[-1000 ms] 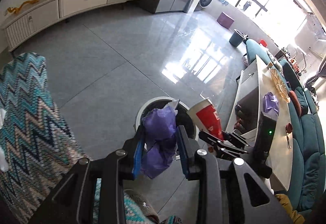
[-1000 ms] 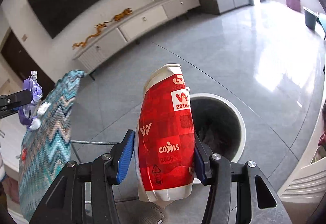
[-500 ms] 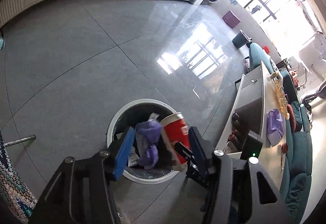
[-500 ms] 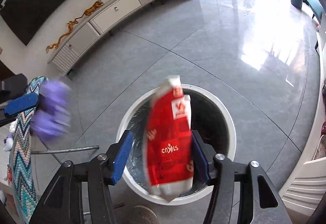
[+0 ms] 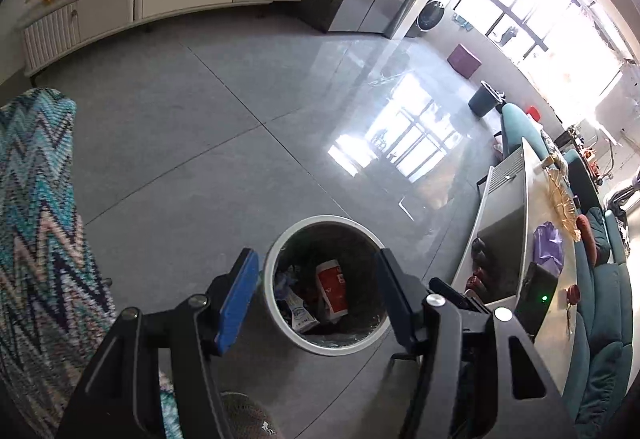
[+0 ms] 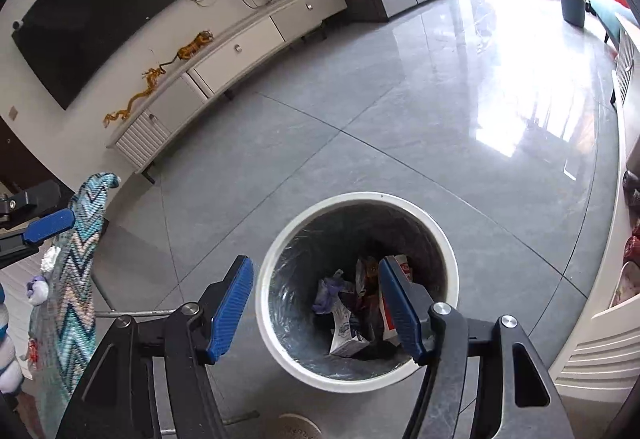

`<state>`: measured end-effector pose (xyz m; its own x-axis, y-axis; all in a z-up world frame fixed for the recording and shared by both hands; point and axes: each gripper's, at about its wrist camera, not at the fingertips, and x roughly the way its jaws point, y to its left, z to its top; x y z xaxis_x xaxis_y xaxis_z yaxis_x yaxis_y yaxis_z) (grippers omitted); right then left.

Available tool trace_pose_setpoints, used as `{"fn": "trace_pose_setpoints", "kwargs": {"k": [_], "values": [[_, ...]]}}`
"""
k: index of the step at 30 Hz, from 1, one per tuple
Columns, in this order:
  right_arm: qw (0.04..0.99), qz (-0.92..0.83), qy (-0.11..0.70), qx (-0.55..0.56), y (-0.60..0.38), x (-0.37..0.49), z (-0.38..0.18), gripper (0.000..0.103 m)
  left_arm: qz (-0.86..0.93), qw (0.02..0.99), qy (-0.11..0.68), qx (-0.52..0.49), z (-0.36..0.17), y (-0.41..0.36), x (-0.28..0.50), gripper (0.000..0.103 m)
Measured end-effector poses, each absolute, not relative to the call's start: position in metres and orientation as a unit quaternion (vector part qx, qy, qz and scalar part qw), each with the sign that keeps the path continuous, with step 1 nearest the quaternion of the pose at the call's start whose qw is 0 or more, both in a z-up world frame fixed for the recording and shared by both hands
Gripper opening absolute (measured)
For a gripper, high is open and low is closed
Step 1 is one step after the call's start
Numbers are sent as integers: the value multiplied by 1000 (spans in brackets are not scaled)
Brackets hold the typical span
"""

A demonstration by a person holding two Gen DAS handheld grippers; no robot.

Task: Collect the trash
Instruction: 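Return to the blanket and grasp the clear red-striped wrapper with the left gripper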

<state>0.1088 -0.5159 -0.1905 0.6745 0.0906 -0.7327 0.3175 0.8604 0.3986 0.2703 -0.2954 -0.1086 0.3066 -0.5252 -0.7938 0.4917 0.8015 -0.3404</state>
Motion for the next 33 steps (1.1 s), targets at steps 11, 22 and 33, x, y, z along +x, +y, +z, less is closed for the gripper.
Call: {"fn": "trace_pose_setpoints", "kwargs": {"k": [11, 22, 33], "values": [[909, -47, 341, 236, -461, 63, -115, 63, -250, 862, 439, 38, -68, -176, 198, 58], [934, 6, 323, 154, -369, 41, -47, 63, -166, 906, 389, -11, -42, -24, 156, 65], [937, 95, 328, 75, -266, 47, -22, 63, -29, 927, 364, -92, -59, 150, 116, 65]]}}
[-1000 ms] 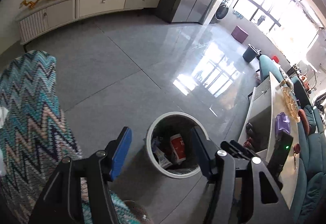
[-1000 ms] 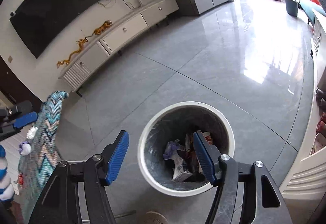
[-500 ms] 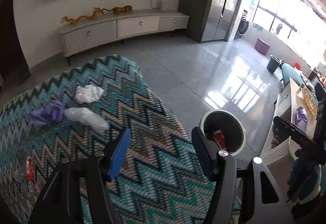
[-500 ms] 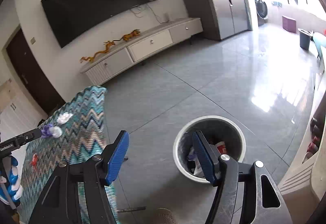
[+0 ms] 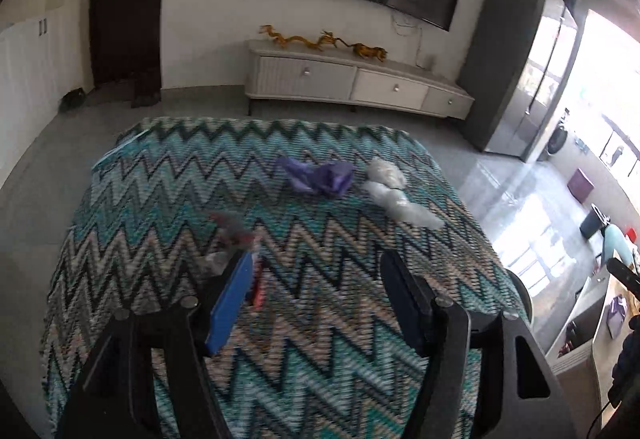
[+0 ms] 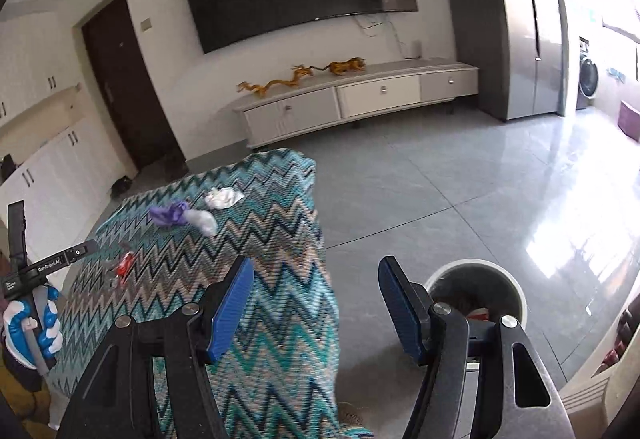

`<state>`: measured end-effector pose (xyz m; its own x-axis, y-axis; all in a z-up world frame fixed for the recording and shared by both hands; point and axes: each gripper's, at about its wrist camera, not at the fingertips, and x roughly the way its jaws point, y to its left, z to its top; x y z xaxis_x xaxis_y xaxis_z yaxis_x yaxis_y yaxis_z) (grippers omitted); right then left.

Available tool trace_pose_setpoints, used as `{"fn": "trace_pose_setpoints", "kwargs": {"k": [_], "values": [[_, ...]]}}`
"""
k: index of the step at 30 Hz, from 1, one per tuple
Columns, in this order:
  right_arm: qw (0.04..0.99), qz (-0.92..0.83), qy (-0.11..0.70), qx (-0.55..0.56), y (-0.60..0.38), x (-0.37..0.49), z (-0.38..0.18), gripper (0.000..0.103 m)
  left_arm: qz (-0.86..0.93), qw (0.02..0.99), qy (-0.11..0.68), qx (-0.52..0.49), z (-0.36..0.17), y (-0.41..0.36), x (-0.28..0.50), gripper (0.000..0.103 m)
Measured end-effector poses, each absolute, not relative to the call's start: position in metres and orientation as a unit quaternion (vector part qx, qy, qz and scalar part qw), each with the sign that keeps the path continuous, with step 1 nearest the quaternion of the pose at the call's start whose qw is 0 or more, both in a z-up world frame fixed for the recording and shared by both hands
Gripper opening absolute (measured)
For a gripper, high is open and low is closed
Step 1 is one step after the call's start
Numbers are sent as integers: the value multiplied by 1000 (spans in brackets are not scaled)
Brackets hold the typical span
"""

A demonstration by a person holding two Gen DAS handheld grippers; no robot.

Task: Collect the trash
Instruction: 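Return to the blanket and grasp the clear red-striped wrapper with the left gripper, then grasp the white plastic bag with the right gripper while the left holds the wrapper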

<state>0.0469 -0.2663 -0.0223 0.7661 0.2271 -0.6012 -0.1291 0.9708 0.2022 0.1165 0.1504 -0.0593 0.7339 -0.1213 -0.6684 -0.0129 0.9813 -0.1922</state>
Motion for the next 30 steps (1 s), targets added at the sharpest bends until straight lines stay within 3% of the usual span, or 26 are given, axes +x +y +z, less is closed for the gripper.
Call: {"fn": "trace_pose_setpoints", "kwargs": {"k": [12, 30], "values": [[930, 143, 336, 46, -206, 61, -18, 63, 81, 923, 344, -154, -74, 281, 83, 65], [895, 240, 375, -13, -112, 139, -54, 63, -14, 916, 388, -106, -103, 206, 149, 65]]}}
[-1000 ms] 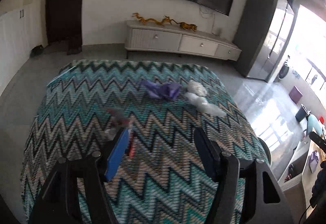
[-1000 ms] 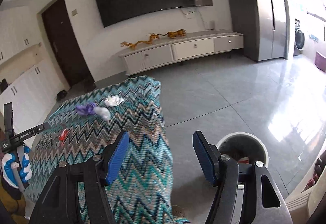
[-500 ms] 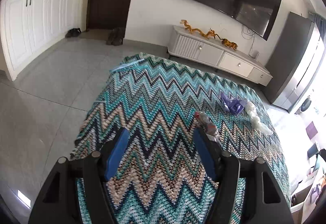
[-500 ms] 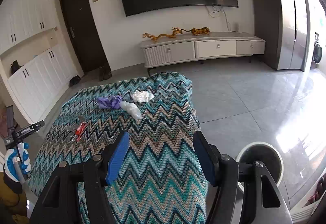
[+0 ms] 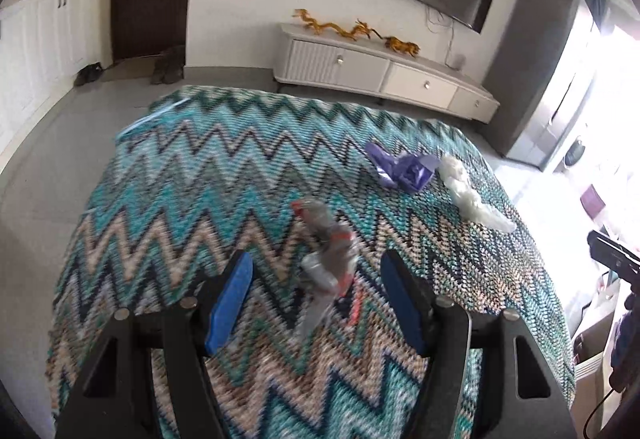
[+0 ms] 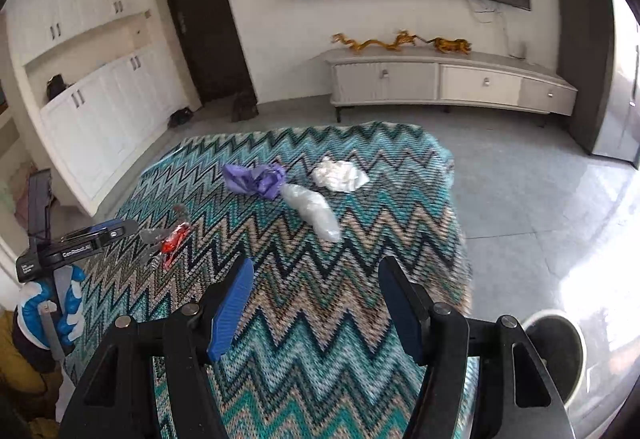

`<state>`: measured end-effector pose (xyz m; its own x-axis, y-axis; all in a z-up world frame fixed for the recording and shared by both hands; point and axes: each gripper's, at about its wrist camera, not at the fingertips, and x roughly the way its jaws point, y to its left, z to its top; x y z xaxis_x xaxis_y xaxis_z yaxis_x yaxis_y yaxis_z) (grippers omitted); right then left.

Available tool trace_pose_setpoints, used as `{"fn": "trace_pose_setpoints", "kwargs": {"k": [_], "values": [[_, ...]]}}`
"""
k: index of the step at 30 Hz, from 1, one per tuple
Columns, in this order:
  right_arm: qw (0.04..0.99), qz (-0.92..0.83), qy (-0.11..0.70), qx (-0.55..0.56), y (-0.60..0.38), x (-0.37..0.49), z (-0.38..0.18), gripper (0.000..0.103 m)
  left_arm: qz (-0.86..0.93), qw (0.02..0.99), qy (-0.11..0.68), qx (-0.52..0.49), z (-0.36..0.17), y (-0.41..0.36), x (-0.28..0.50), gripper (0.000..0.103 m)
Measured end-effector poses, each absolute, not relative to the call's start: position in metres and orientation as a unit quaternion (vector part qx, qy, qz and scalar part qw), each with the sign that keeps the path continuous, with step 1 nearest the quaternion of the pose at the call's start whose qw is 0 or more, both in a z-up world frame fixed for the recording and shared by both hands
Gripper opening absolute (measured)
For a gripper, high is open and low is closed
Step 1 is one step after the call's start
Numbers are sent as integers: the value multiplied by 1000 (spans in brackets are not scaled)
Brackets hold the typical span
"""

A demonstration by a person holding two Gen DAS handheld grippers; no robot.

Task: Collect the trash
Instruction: 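Grasp the white plastic bag with the right gripper while the left holds the wrapper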

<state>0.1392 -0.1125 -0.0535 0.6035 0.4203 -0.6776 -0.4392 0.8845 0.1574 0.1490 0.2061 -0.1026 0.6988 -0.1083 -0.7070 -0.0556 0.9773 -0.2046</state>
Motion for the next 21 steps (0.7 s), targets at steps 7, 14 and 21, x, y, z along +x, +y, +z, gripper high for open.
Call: {"fn": "trace_pose_setpoints", "kwargs": {"k": [7, 14, 21], "values": [[880, 265, 393, -39, -76, 197, -83, 63, -20, 906, 414, -90, -127, 182, 184, 64], [865, 265, 424, -41, -57, 247, -120, 62, -17, 895, 435, -94, -152, 181, 198, 49], [855, 263, 446, -26, -47, 271, -143, 54, -20, 893, 436, -108, -157, 186, 201, 28]]}}
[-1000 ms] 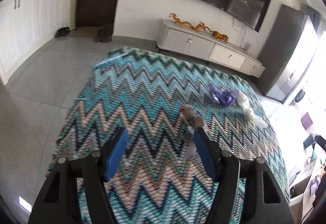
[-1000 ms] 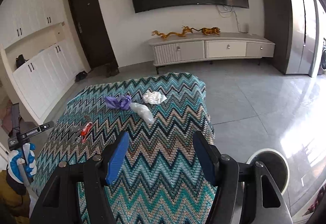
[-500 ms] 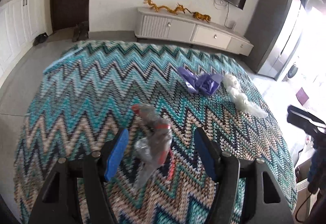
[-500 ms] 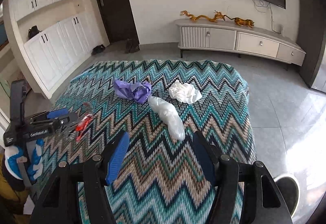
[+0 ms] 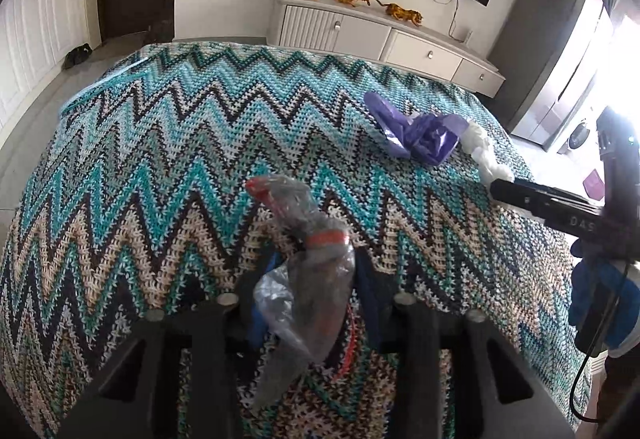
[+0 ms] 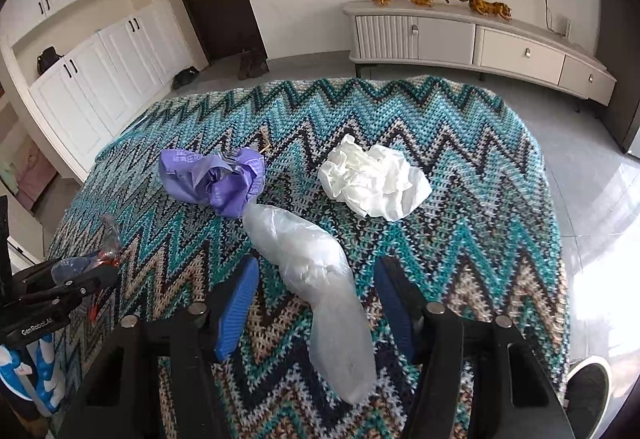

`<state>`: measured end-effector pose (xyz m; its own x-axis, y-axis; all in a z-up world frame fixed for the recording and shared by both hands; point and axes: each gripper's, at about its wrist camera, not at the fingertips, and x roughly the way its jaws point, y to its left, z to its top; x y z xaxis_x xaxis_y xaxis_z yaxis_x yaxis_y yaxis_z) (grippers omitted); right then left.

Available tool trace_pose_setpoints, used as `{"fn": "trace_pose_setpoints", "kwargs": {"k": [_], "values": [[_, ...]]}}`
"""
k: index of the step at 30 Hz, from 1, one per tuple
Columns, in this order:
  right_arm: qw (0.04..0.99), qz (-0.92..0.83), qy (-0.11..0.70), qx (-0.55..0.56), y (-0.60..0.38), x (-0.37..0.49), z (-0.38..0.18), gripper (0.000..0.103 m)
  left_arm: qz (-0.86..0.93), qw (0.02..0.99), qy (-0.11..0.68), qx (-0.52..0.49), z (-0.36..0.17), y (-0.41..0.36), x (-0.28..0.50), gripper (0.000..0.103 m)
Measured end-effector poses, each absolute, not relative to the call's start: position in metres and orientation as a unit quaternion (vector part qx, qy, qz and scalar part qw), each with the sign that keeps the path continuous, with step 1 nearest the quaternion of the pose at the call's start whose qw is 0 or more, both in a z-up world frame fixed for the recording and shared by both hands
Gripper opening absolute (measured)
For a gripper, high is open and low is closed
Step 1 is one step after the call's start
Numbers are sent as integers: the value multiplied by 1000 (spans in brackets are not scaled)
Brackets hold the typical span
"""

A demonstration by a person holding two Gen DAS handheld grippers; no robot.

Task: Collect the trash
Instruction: 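Grasp the white plastic bag with the right gripper while the left holds the wrapper, then carry the wrapper and white bag over the bin and open both grippers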

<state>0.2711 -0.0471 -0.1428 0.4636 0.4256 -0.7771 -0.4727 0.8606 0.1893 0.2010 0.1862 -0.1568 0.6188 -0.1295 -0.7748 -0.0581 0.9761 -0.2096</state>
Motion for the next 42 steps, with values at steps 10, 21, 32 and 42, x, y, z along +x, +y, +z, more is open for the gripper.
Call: {"fn": "trace_pose_setpoints", "kwargs": {"k": [10, 21, 32, 42], "values": [[852, 280, 442, -27, -49, 242, -137, 28, -36, 896, 425, -120, -149, 188, 176, 14], [868, 309, 389, -4, -87, 157, -87, 28, -58, 908, 402, -105, -107, 168, 137, 14], [901, 245, 357, 18, -184, 97, -66, 28, -126, 909, 396, -27, -70, 84, 119, 14], [918, 128, 363, 96, -326, 69, -99, 28, -242, 874, 415, 78, -59, -75, 138, 14]]}}
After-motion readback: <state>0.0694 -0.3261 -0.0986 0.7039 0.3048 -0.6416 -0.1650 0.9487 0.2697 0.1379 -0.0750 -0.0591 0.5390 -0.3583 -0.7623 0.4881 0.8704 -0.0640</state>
